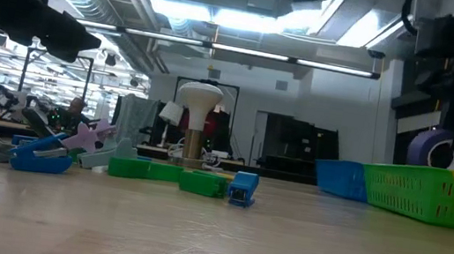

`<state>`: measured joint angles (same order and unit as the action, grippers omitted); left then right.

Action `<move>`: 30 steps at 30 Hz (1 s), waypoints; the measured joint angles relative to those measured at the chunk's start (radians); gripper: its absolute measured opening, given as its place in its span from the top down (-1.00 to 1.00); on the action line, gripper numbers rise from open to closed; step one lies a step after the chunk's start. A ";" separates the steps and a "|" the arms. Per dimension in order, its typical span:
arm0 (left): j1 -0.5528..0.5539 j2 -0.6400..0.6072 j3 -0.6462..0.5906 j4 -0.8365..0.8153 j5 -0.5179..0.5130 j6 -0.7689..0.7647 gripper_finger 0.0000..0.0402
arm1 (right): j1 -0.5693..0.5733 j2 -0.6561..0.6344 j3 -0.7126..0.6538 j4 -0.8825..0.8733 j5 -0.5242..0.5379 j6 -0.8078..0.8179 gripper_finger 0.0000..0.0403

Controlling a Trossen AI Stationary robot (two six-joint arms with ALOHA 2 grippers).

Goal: Pick and place Stapler, Stapler remover, tape
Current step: Put the blue tape into the green bin

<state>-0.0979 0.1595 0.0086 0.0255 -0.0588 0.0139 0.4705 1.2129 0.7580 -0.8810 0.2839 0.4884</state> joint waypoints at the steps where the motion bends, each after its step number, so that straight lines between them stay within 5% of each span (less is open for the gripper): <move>1: 0.000 0.000 0.000 0.000 0.000 0.000 0.02 | -0.006 0.000 -0.004 0.004 0.000 -0.008 0.44; 30: 0.000 0.000 0.000 0.000 0.000 0.000 0.02 | -0.080 0.075 -0.012 0.051 -0.019 -0.025 0.39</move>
<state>-0.0978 0.1595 0.0086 0.0254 -0.0587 0.0136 0.3902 1.2884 0.7456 -0.8300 0.2653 0.4633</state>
